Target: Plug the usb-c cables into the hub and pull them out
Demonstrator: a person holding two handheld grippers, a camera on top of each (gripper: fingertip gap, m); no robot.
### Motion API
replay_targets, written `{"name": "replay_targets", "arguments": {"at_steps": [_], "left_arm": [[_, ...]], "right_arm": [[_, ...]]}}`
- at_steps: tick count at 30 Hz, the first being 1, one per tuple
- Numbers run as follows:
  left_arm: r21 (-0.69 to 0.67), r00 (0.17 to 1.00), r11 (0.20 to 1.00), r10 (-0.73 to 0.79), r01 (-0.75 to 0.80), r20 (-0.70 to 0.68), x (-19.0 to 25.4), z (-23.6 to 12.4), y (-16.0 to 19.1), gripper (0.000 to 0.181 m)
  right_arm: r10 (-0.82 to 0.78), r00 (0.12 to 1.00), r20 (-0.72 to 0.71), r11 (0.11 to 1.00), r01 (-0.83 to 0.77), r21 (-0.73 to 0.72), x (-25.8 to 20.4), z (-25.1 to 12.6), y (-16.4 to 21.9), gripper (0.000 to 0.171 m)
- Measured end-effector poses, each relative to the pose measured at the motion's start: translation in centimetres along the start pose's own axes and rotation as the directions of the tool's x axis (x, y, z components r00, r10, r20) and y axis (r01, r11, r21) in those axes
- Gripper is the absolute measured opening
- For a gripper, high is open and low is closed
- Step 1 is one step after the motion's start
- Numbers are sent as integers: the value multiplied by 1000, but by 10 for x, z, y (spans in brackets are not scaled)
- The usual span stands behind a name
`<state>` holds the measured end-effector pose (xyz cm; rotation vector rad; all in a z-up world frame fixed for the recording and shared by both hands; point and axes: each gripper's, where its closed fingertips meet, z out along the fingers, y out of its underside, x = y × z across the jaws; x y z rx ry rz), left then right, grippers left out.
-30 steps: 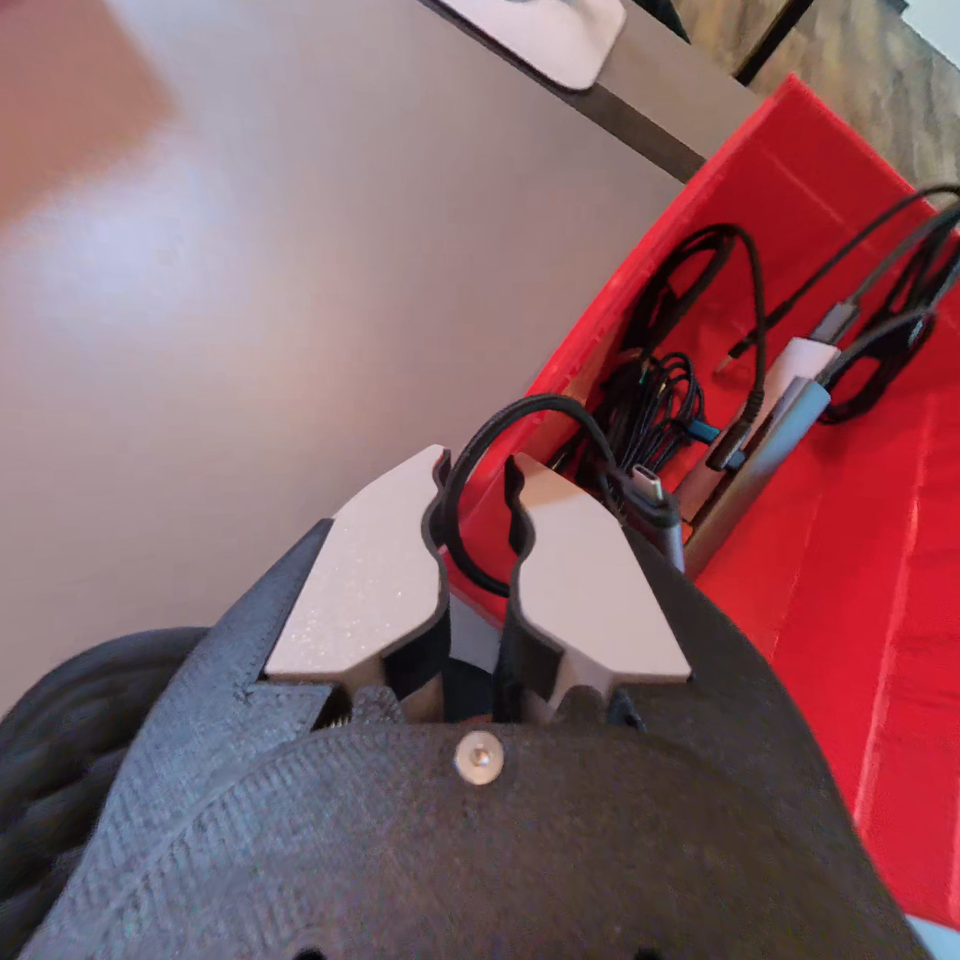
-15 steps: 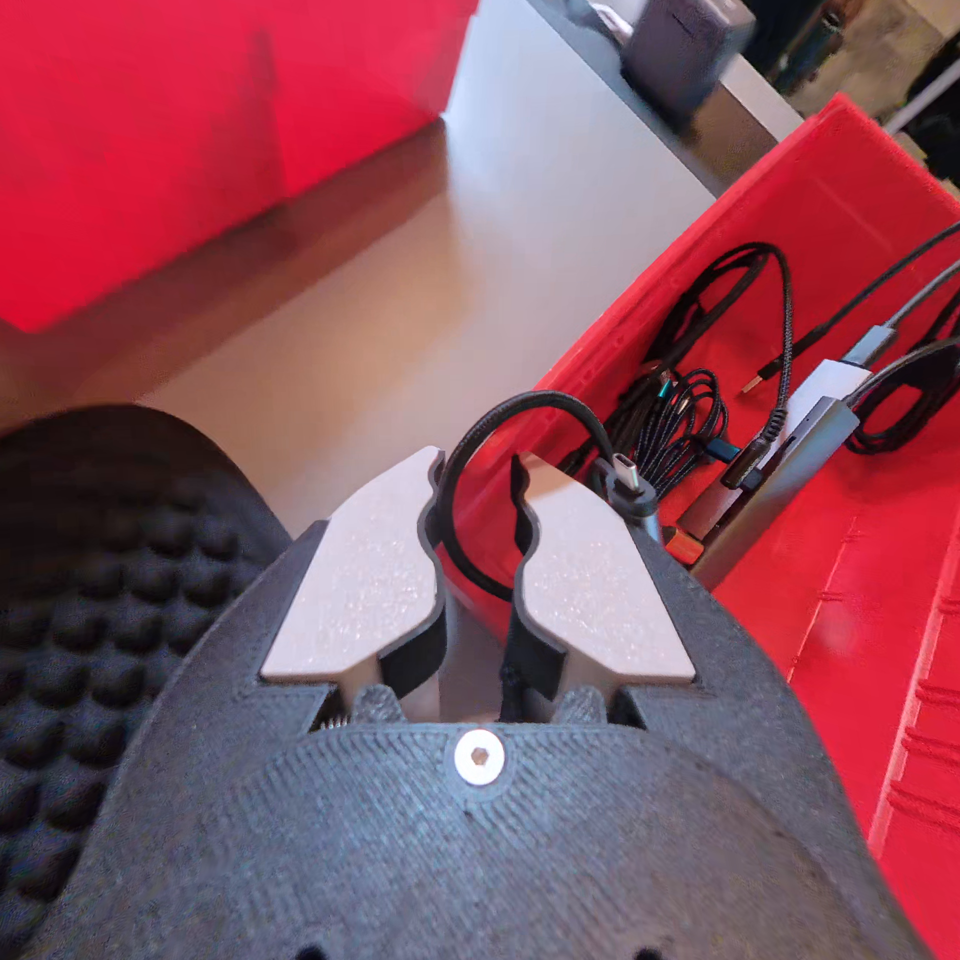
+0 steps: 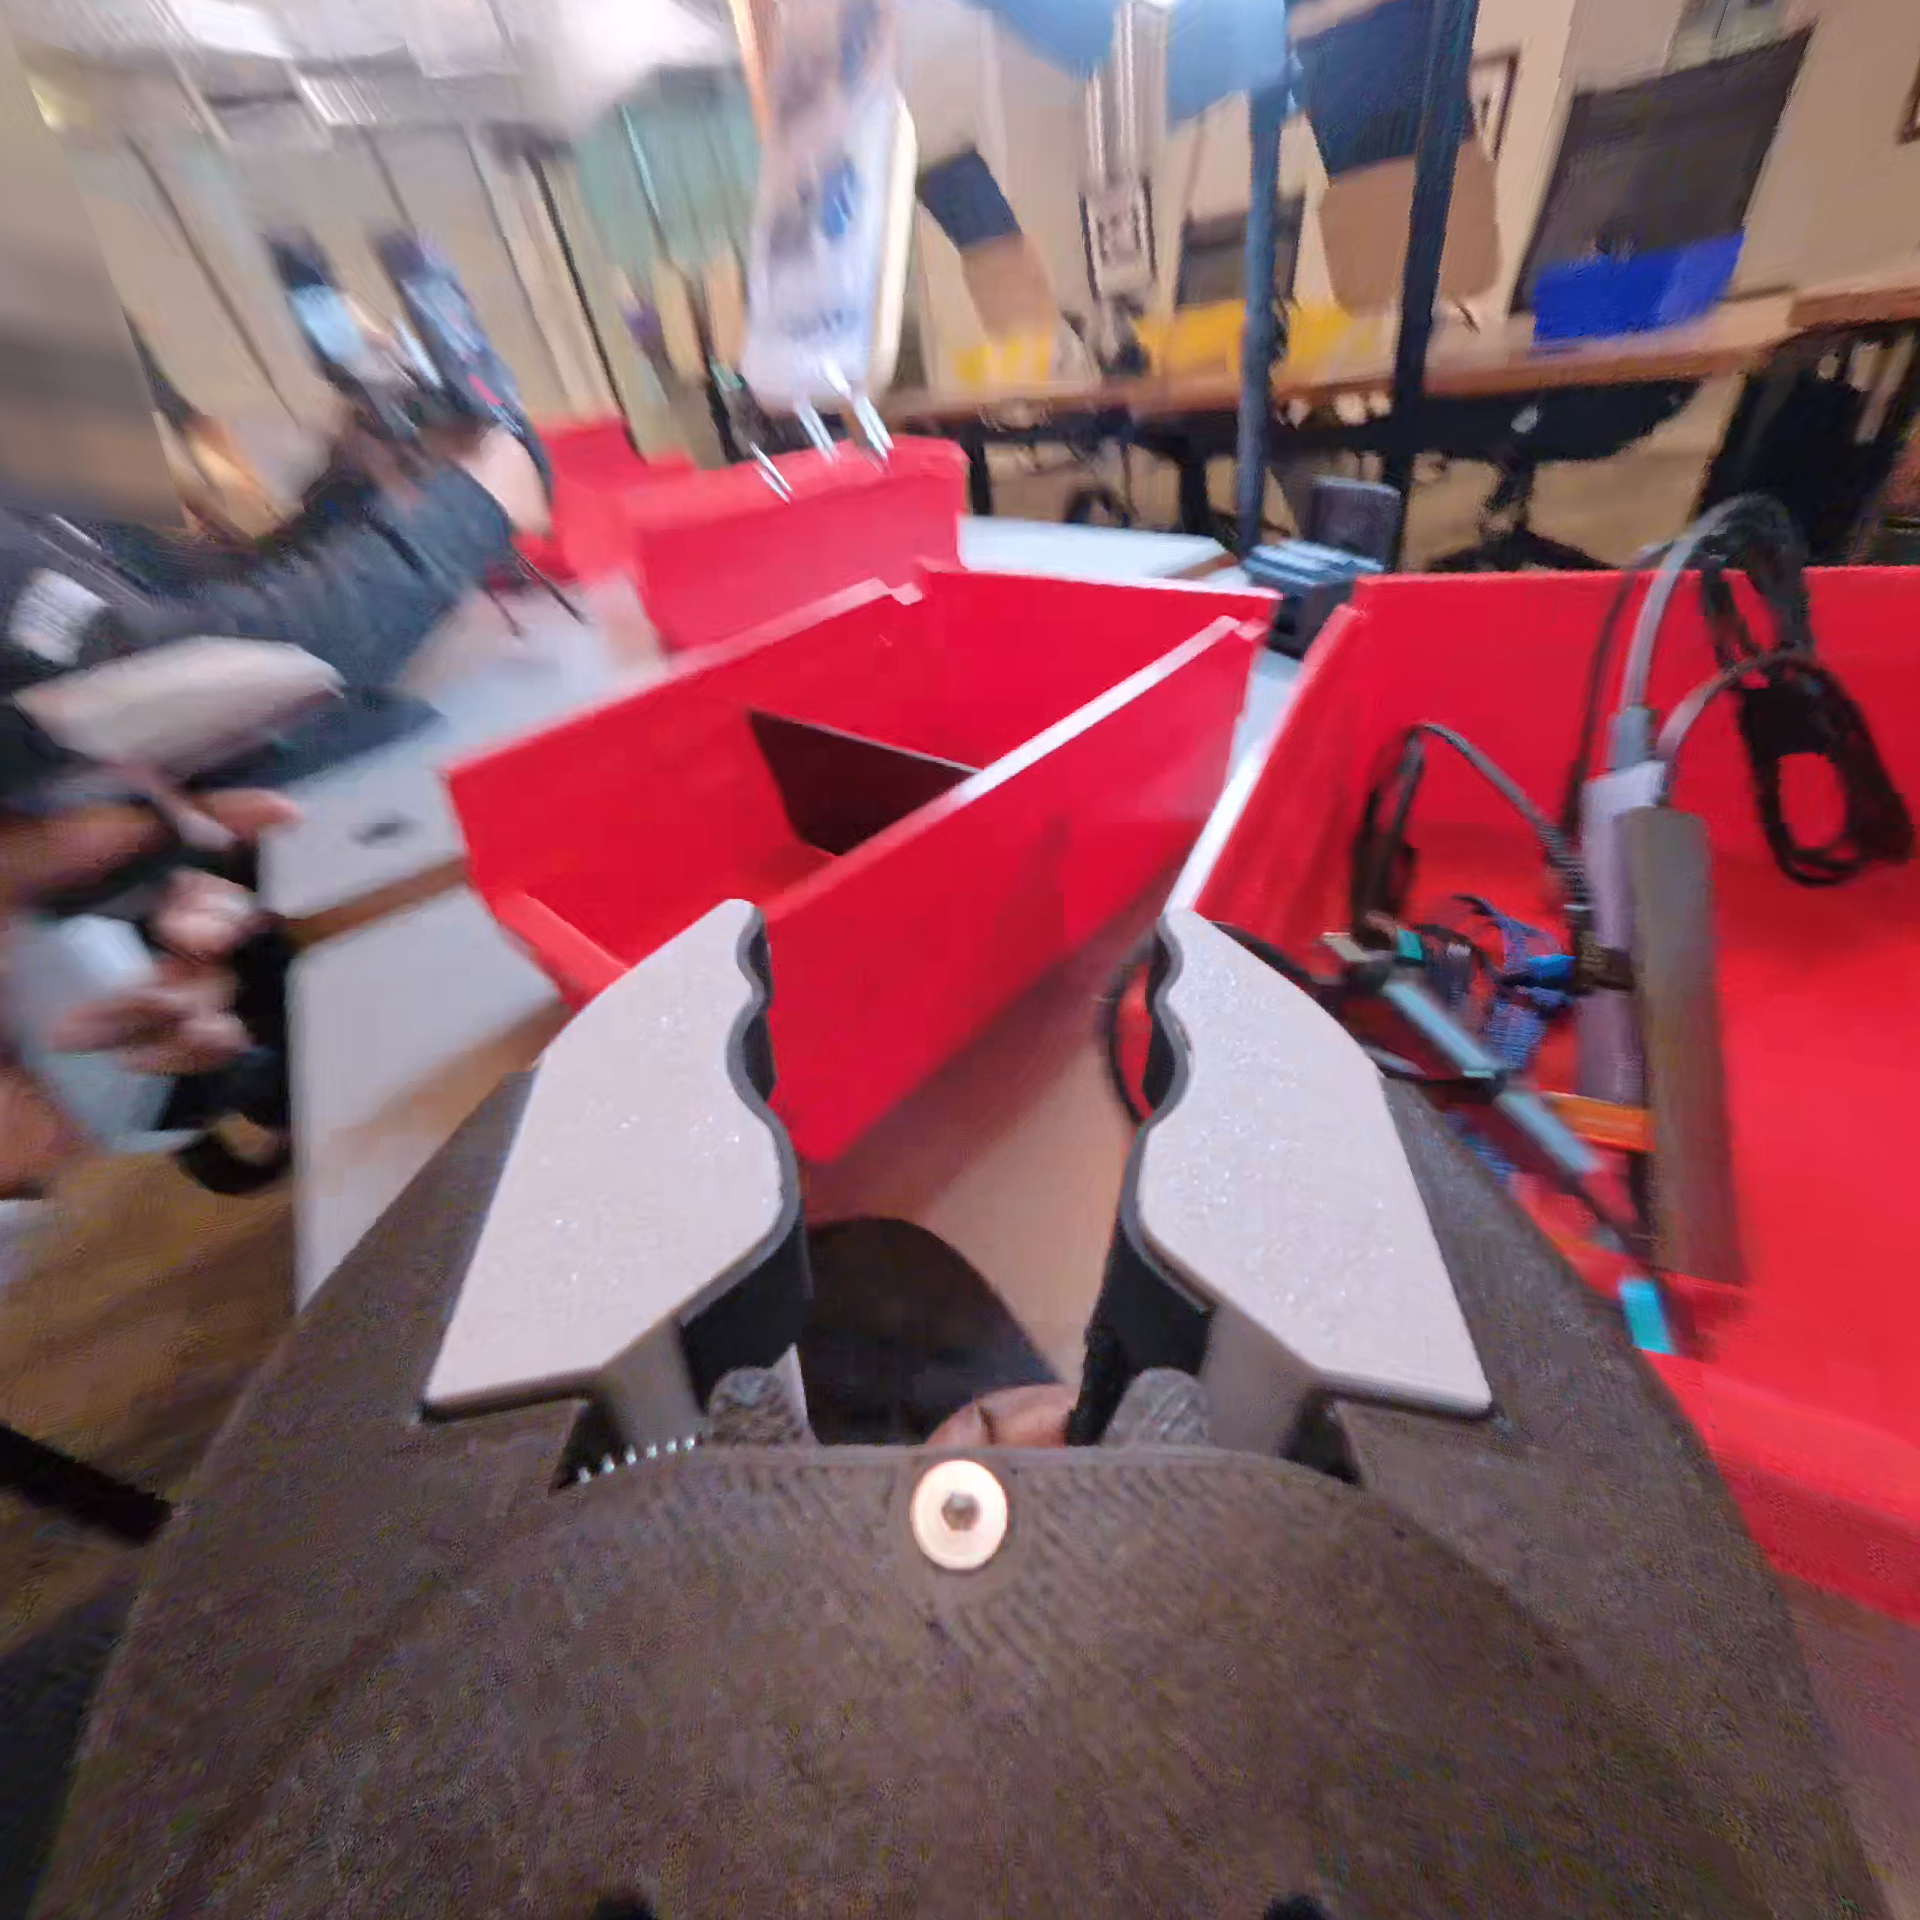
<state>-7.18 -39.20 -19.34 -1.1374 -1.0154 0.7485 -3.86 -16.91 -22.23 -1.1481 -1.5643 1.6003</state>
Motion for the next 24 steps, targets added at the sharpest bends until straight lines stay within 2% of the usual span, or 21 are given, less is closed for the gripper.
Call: {"name": "replay_targets", "arguments": {"at_steps": [2,3,5,8,9,10,12,13,14,17,20,24], "left_arm": [[-106,992,994,17,-4,124,-52,7,19,66],[-214,989,976,55,-24,139,-68,13,36,75],[-391,985,915,148,-102,88,-79,24,66,82],[-452,973,867,232,-208,-2,-74,40,87,79],[-460,965,853,262,-246,-29,-71,43,92,67],[-456,958,846,282,-275,-53,-67,46,95,47],[-443,944,852,328,-281,32,-72,47,92,6],[-429,934,852,353,-299,50,-71,45,89,5],[-412,926,856,370,-312,68,-67,40,83,5],[-249,911,902,392,-353,127,-42,19,41,5],[-29,908,927,373,-375,191,-1,-8,-13,4],[226,924,896,365,-382,115,83,-20,-60,7]], "right_arm": [[35,996,82,999,-36,13,-29,4,5,82],[13,994,112,999,-8,-42,-43,12,16,89],[-65,991,118,981,85,-172,-58,31,41,95],[-126,989,74,959,140,-247,-61,56,55,74],[-140,988,63,952,152,-265,-60,63,57,69],[-169,984,48,939,175,-295,-58,69,60,62],[-271,962,-24,886,239,-397,-43,78,72,55],[-353,931,-97,867,286,-408,-31,79,69,32],[-408,905,-118,852,332,-404,-25,79,65,27],[-396,909,-130,883,338,-327,-24,69,45,21],[-406,898,-169,908,375,-188,-29,44,3,18],[-394,877,-276,915,401,-30,-4,-16,-53,16]]}}
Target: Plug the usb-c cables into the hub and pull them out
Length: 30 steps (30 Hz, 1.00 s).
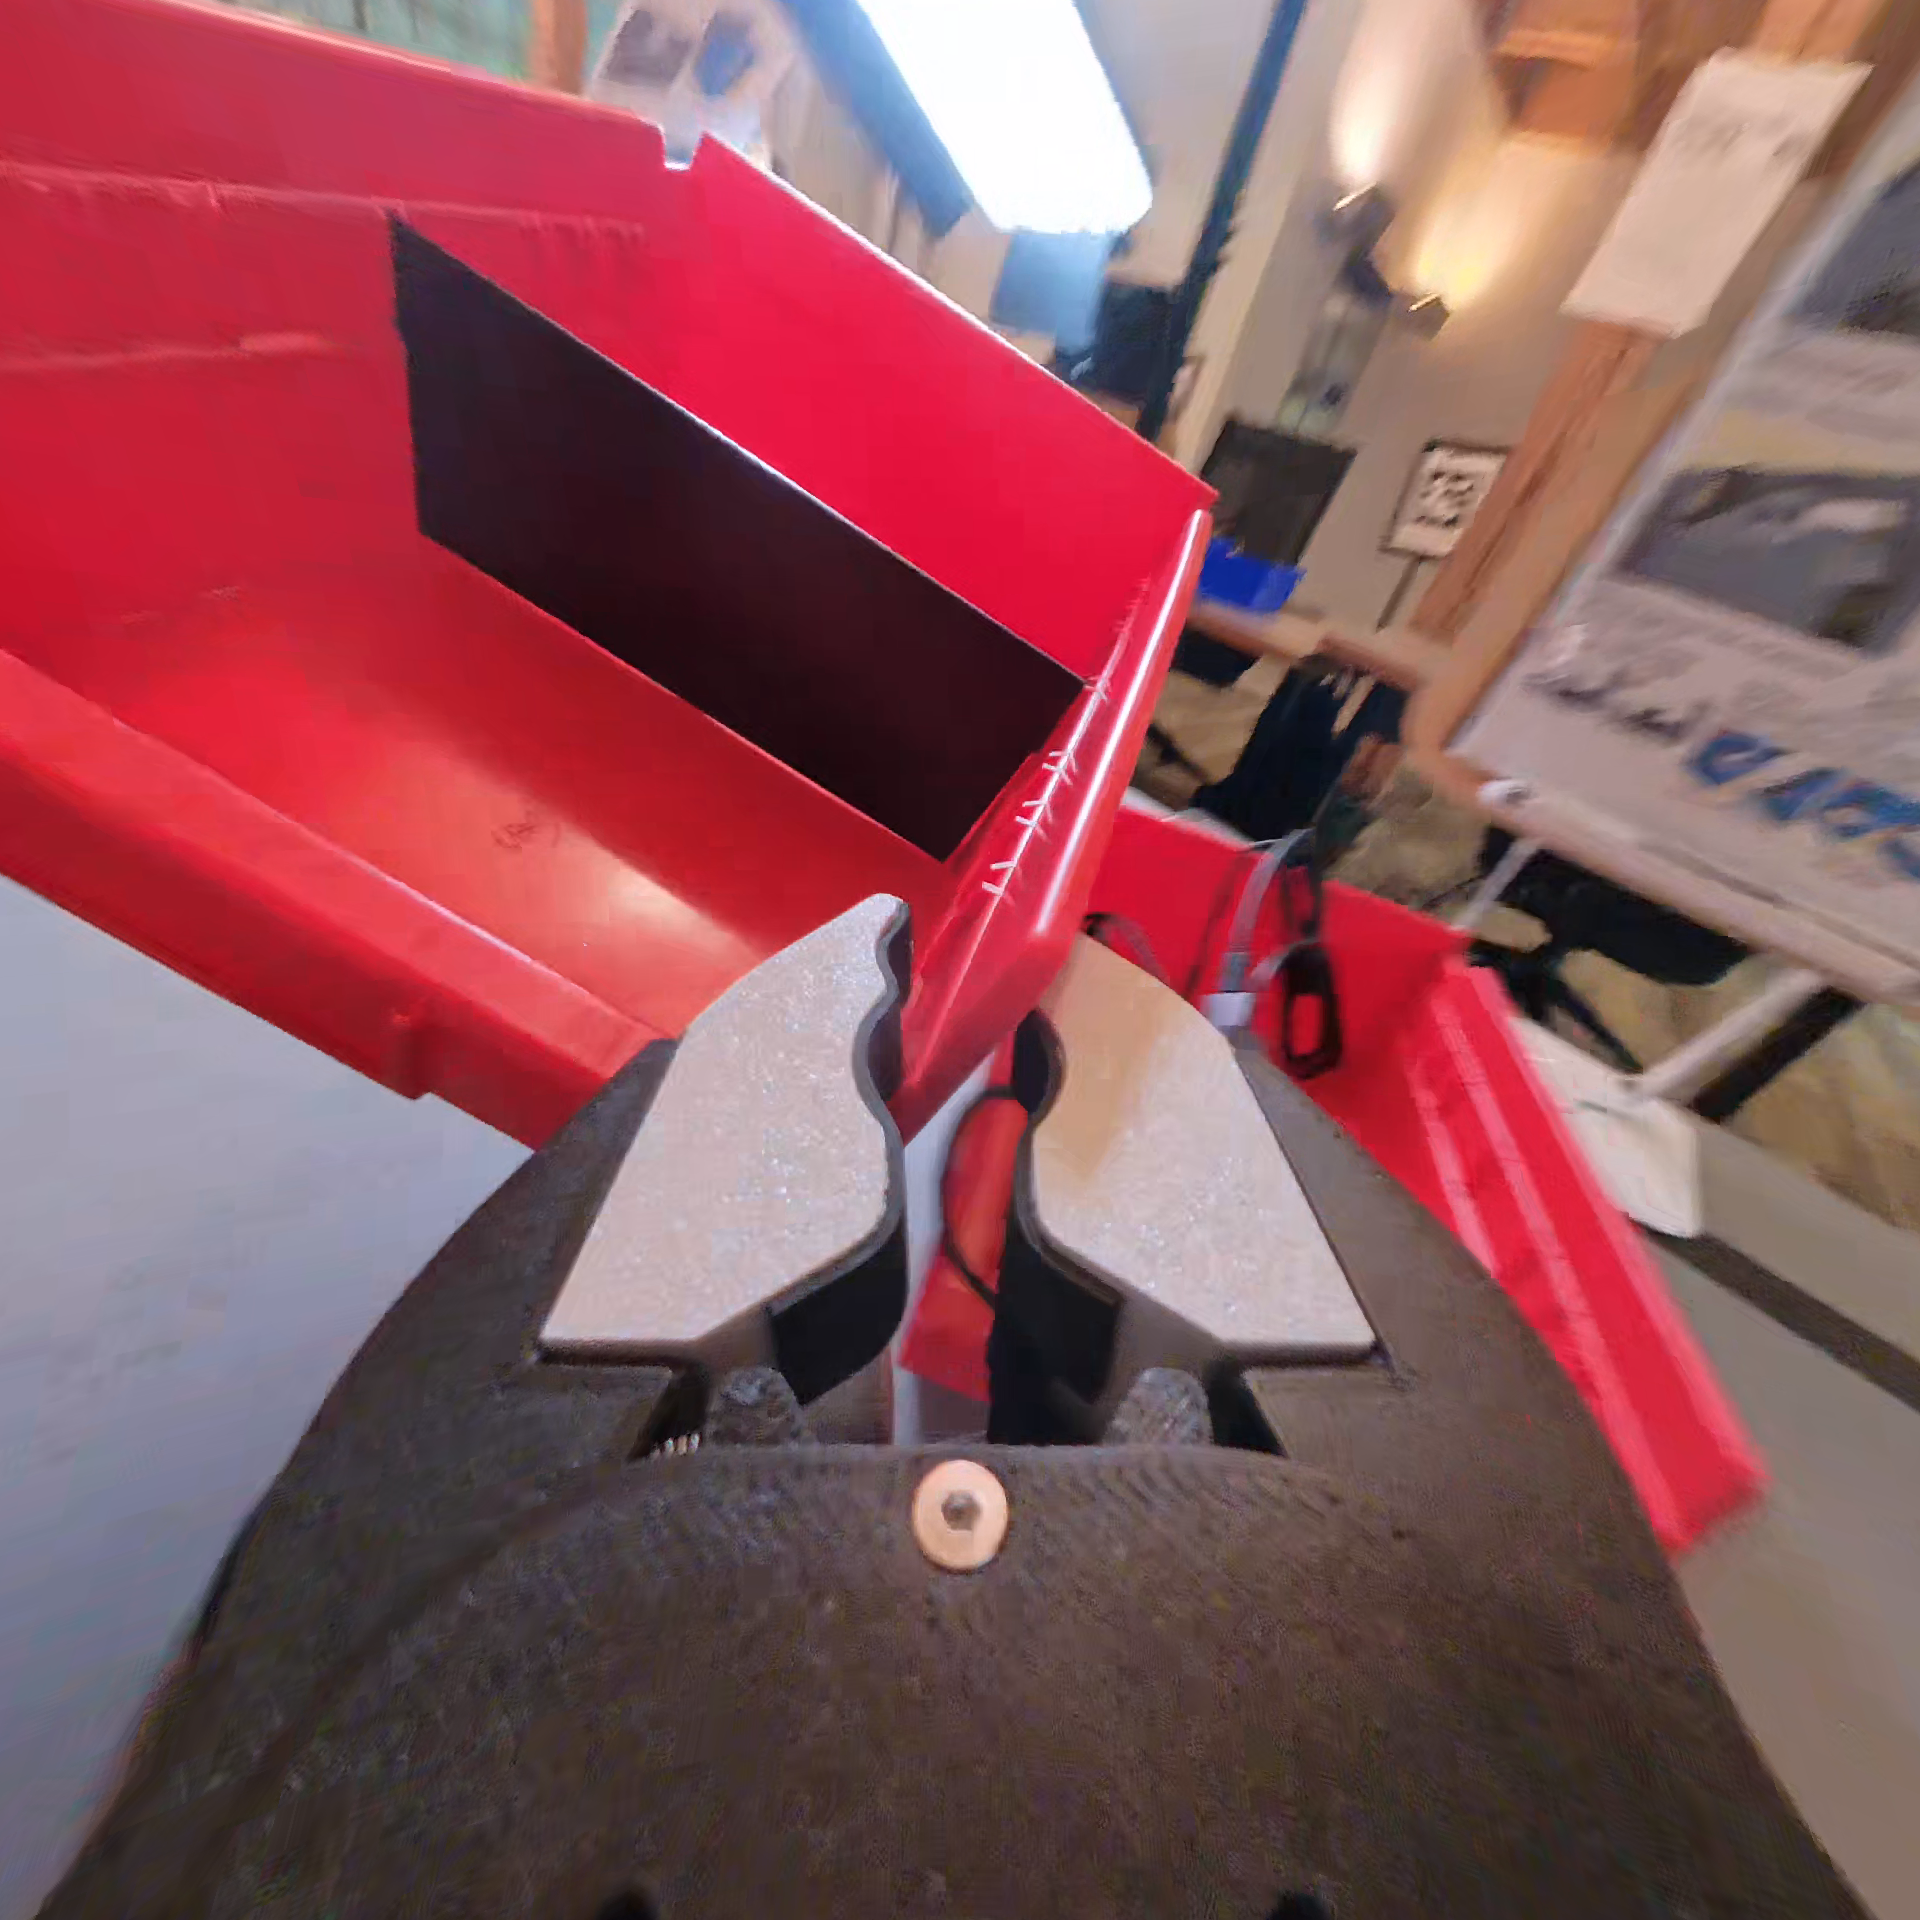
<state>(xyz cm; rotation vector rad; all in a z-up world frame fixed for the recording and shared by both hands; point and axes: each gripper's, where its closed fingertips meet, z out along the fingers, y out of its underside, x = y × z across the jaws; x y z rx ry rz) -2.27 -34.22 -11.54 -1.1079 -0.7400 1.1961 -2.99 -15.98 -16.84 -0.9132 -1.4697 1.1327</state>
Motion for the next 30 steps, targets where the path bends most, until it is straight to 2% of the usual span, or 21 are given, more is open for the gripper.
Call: {"name": "replay_targets", "arguments": {"at_steps": [4,6,9,12,17,20,24,27,30], "left_arm": [[163,981,983,-48,80,-189,95,11,-47,10],[122,942,982,-101,146,-320,155,23,-48,13],[-12,855,990,-126,139,-502,252,41,-24,14],[-164,759,981,-183,102,-624,345,48,10,15],[-265,619,963,-180,-46,-764,458,31,60,16],[-351,526,930,-247,-107,-814,498,15,87,16],[-382,473,910,-268,-162,-840,522,2,109,18],[-402,388,890,-301,-213,-871,529,-12,117,34],[-338,381,925,-253,-175,-889,512,-11,96,52]], "right_arm": [[-34,973,-227,997,48,57,92,-64,-11,13],[-71,933,-352,997,82,14,145,-98,0,12],[-128,863,-489,991,88,-104,219,-146,40,11],[-214,794,-568,965,83,-247,281,-190,91,11],[-291,729,-620,923,43,-383,344,-256,160,11],[-332,707,-624,901,41,-433,362,-281,190,11],[-323,717,-618,887,3,-461,368,-294,222,12],[-301,731,-612,892,-12,-452,369,-298,234,12],[-297,752,-589,882,-21,-470,370,-299,234,15]]}}
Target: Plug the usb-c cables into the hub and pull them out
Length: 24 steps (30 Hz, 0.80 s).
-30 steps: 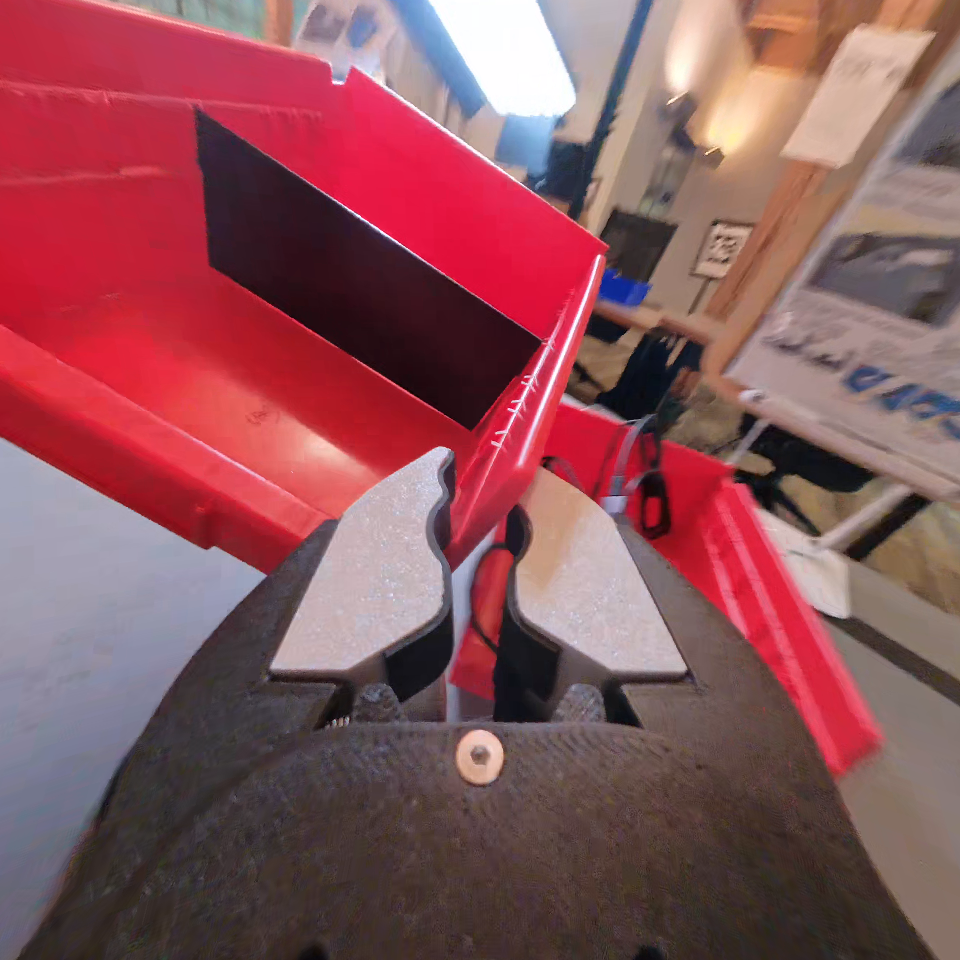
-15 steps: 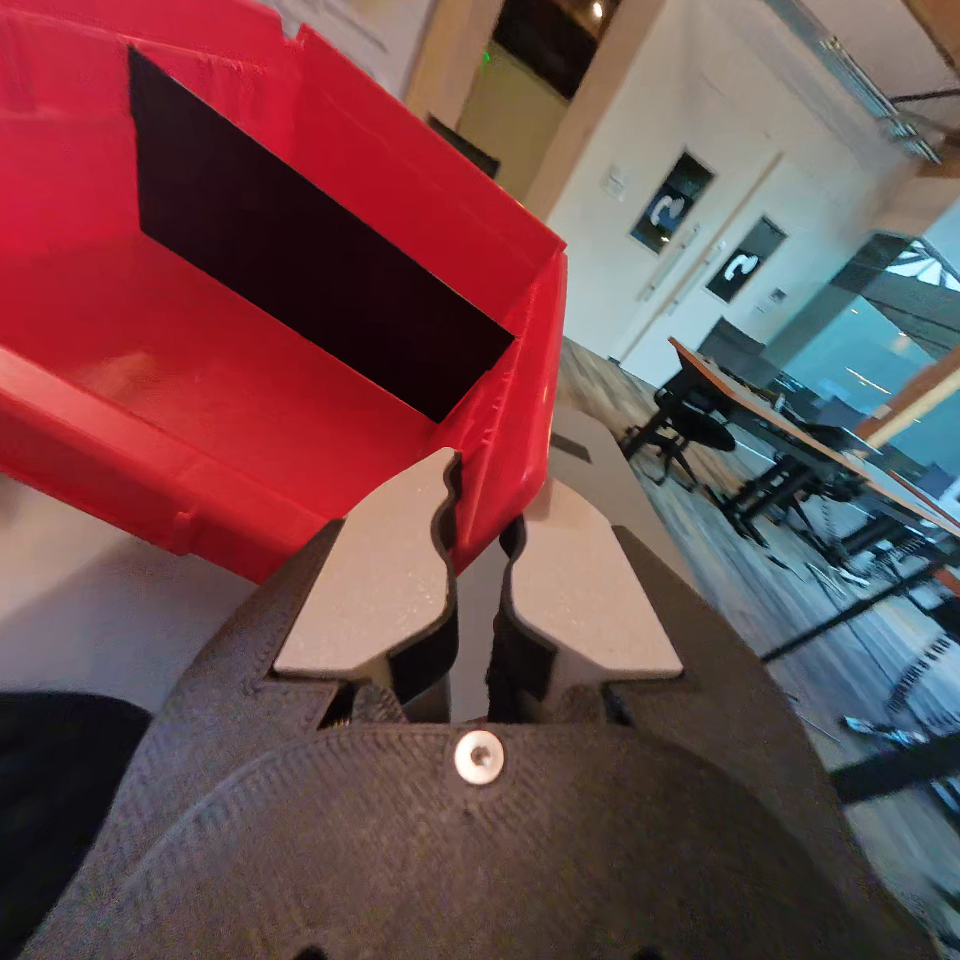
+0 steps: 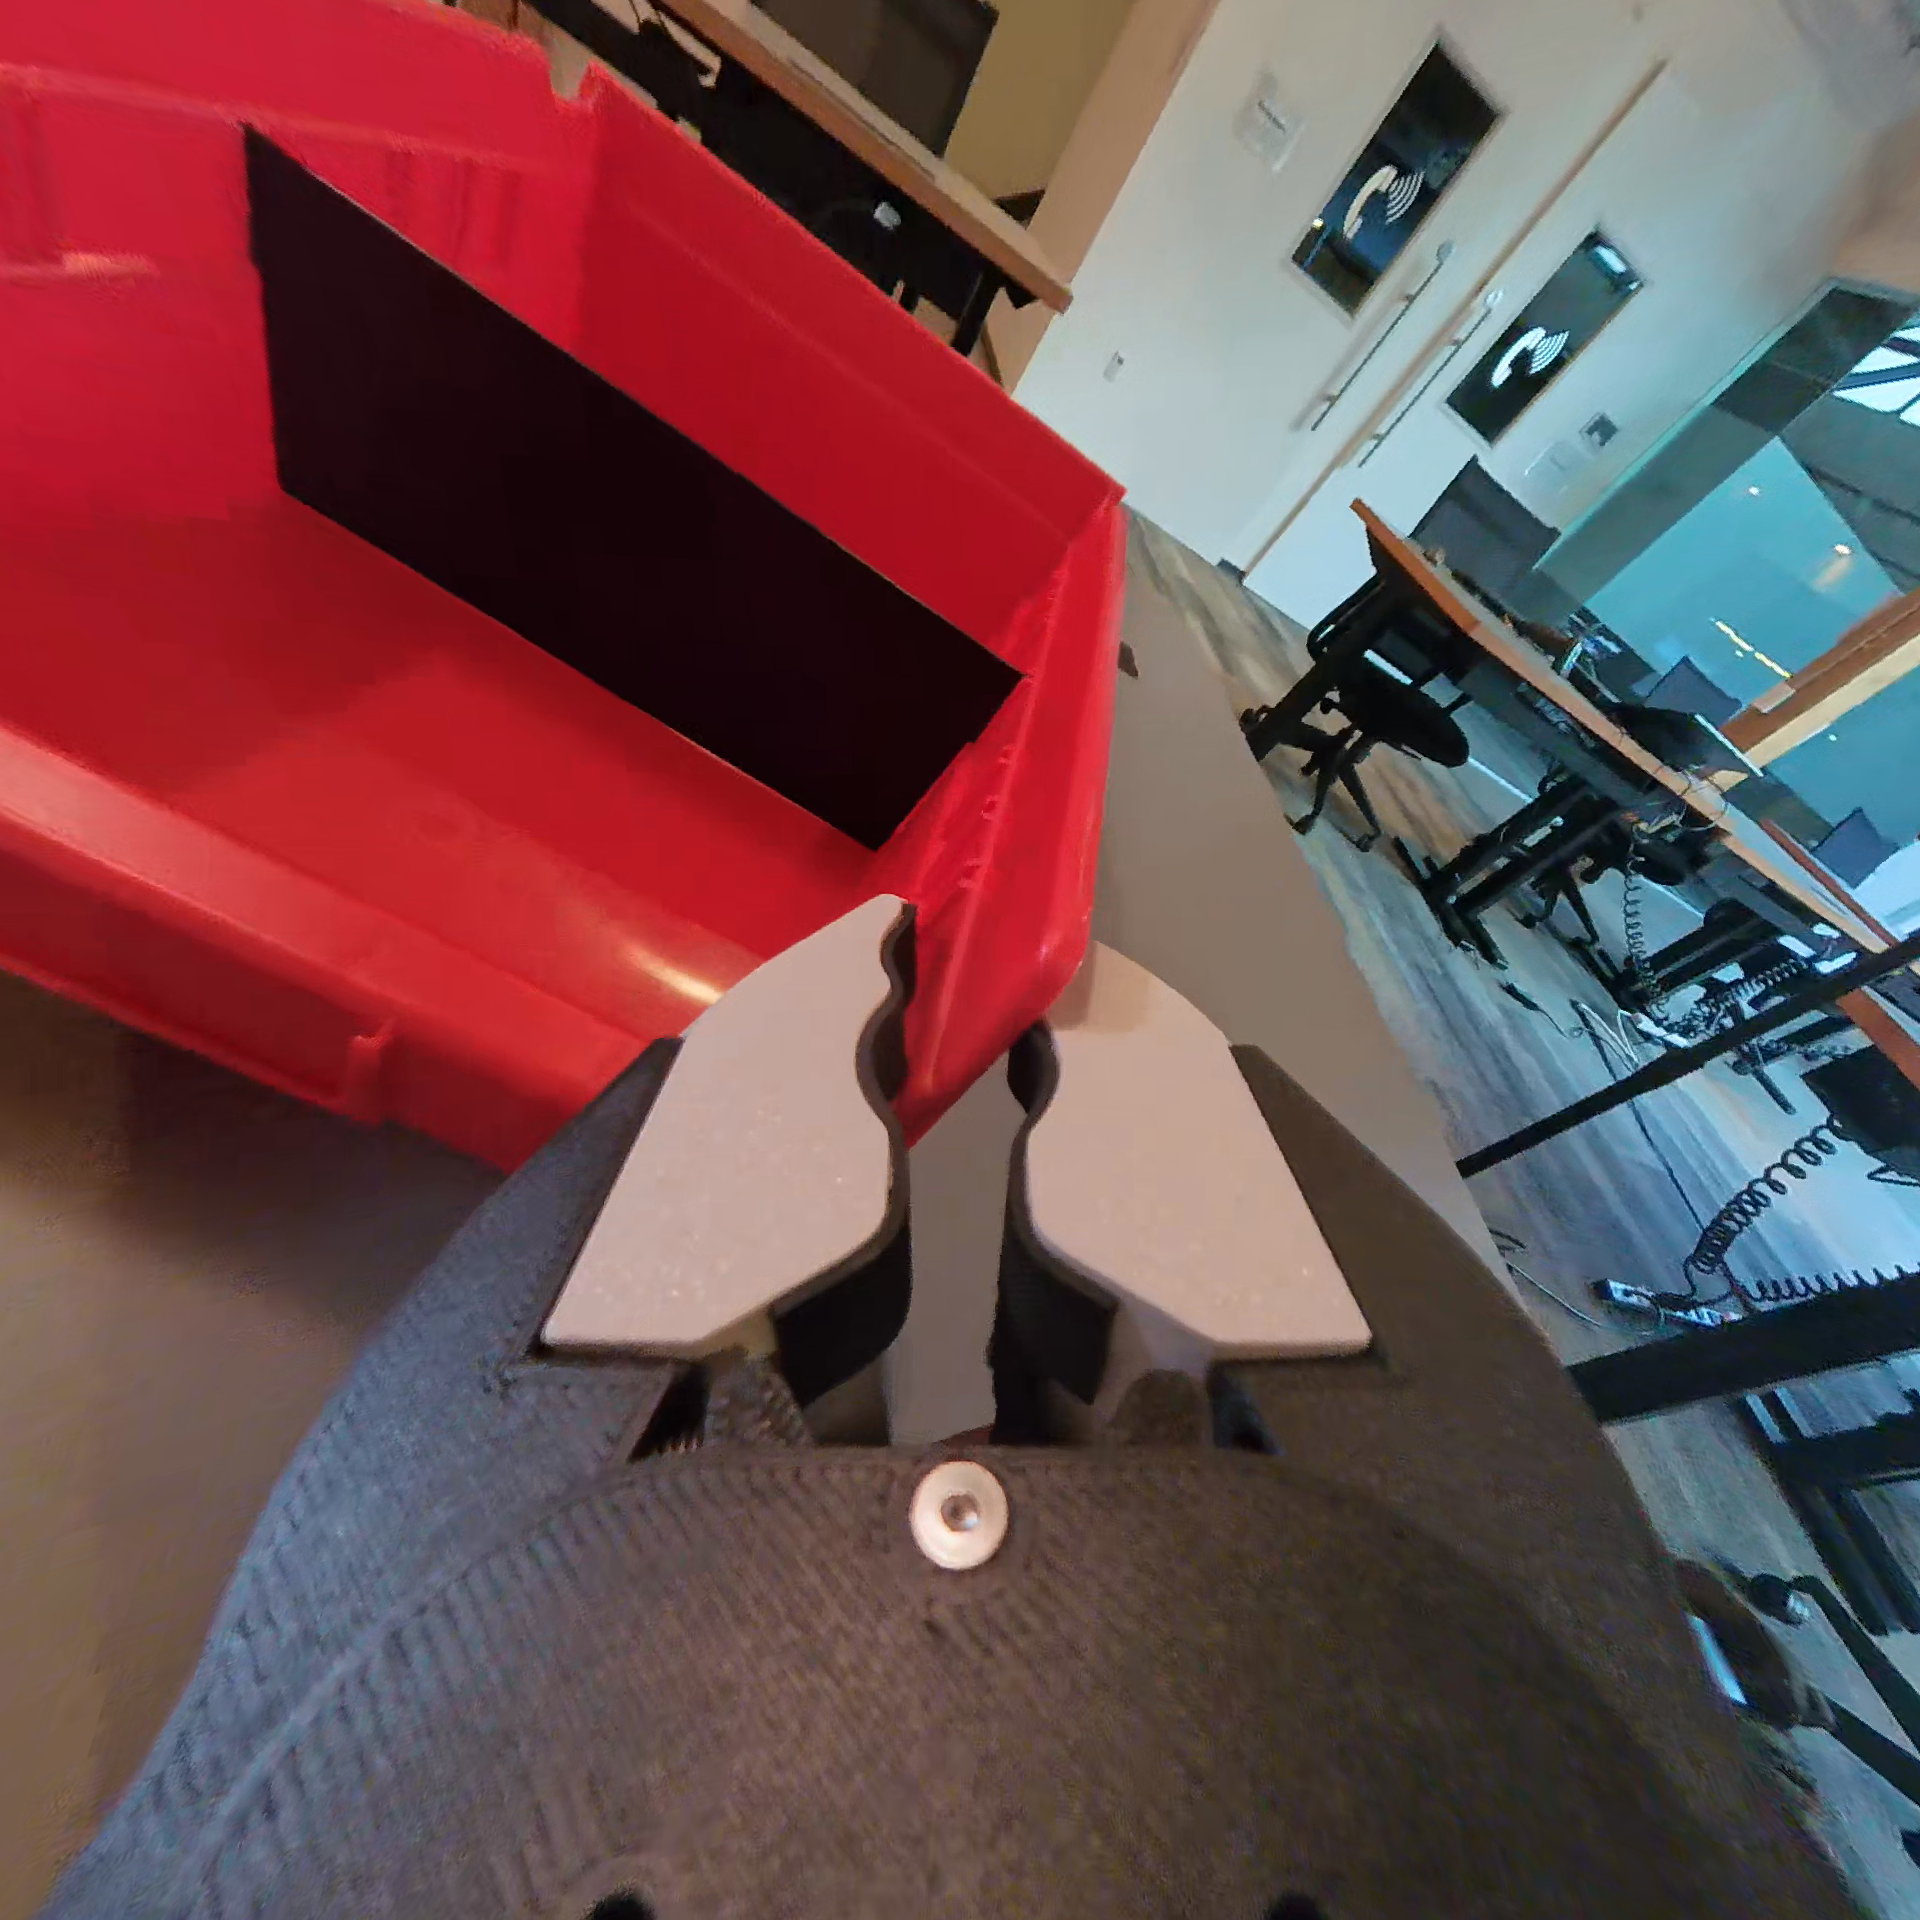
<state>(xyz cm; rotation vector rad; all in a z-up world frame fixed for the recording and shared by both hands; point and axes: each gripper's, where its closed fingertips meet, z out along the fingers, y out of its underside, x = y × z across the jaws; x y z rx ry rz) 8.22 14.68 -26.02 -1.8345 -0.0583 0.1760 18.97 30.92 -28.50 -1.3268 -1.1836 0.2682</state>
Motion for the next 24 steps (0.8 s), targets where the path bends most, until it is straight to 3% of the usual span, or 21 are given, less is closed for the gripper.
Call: {"name": "replay_targets", "arguments": {"at_steps": [2,4,6,7,10,13,16,18,24], "left_arm": [[41,998,998,43,-45,35,-12,-31,-14,59],[7,991,996,90,-91,99,-36,-66,-12,63],[-122,980,985,138,-121,146,-64,-96,12,66],[-214,973,969,163,-127,161,-79,-106,31,66],[-505,960,845,261,-178,97,-102,-124,96,66],[-659,877,702,462,-270,133,-137,-134,124,48],[-674,879,690,459,-263,127,-147,-141,128,36],[-696,886,668,453,-264,98,-154,-152,133,35],[-698,910,666,412,-261,53,-178,-196,148,37]], "right_arm": [[26,999,-40,999,-24,40,14,-6,-7,23],[74,997,-27,984,-69,165,25,-19,-28,48],[68,989,131,959,-101,264,12,-31,-54,88],[26,967,254,964,-92,248,-7,-38,-62,89],[-167,831,530,985,122,119,-74,-51,-59,86],[-381,704,599,903,424,75,-110,-42,-33,64],[-458,620,637,795,606,-18,-120,-26,-5,57],[-550,603,578,727,686,-24,-112,-13,-1,37],[-548,604,579,700,710,-77,-93,-10,12,34]]}}
